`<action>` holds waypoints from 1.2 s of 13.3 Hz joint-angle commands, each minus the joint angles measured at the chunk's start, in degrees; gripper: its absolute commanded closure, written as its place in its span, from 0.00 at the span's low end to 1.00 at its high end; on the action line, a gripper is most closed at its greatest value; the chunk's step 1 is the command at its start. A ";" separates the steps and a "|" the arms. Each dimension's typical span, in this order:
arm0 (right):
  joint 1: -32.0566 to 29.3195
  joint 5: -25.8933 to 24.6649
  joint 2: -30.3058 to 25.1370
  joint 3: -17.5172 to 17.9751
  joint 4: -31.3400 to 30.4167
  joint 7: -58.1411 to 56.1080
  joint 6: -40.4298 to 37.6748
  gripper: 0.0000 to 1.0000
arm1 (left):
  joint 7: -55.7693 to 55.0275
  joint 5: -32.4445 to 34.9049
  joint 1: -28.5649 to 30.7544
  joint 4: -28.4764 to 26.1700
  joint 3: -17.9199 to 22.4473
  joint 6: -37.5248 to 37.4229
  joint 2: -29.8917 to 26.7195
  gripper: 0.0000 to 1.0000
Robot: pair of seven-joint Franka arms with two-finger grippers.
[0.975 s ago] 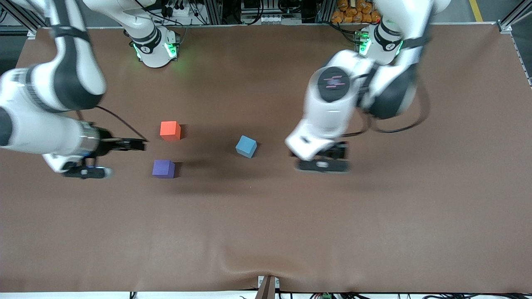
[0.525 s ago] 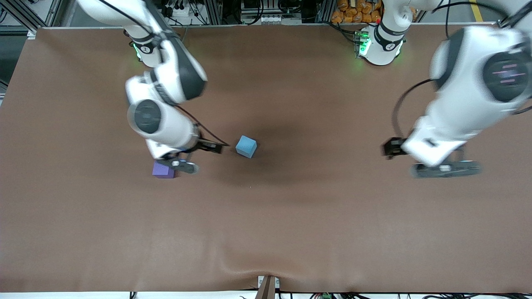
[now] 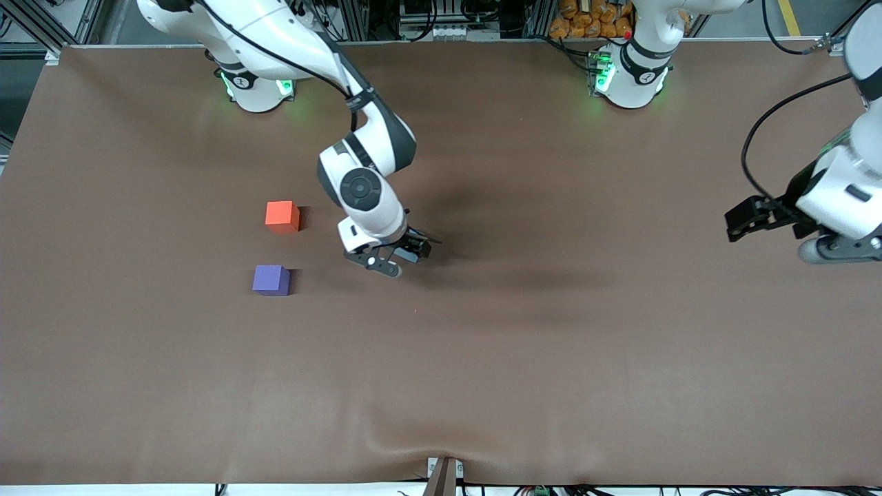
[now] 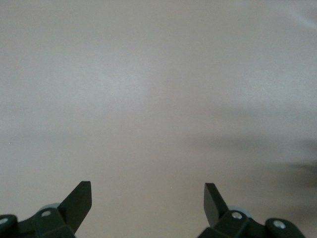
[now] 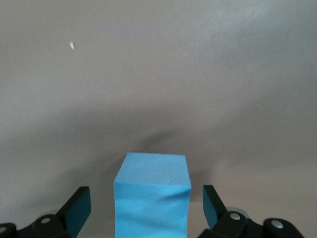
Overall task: Place blue block between orange and purple blocks
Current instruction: 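Grasp the blue block with the right gripper while the left gripper withdraws, then lower the blue block between the orange and purple blocks with the right gripper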
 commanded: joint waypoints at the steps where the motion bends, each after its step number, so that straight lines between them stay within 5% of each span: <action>1: 2.40 0.56 -0.30 -0.77 -0.85 1.73 -0.01 0.00 | 1.13 -2.72 1.07 -8.17 -0.88 1.50 -6.62 0.00; 2: 2.58 0.56 0.49 -0.77 -0.76 2.26 0.42 0.00 | 1.13 -3.17 0.90 -11.60 -0.97 3.17 -9.25 0.00; 4: 1.80 0.12 0.50 -0.86 -0.76 1.65 -0.10 0.88 | 1.13 -3.17 0.37 -16.89 -1.49 5.38 -13.75 0.00; 5: 1.36 0.12 0.33 -0.86 -0.76 1.04 -0.19 1.00 | 1.13 -3.17 1.06 -17.34 -3.06 4.69 -14.46 0.00; 7: 0.74 0.03 -0.81 -1.38 0.55 -1.06 -4.37 1.00 | 2.09 -3.09 1.33 -16.30 -2.82 2.32 -15.78 0.00; 11: -9.07 0.03 -10.02 -2.18 6.09 -16.14 -30.11 1.00 | 1.83 -2.82 1.25 -13.22 -2.82 0.81 -15.79 0.00; 16: -18.15 -3.74 -17.34 -2.53 -3.30 -37.44 -30.52 1.00 | 1.75 -2.12 1.25 -12.95 -2.73 0.81 -15.09 0.00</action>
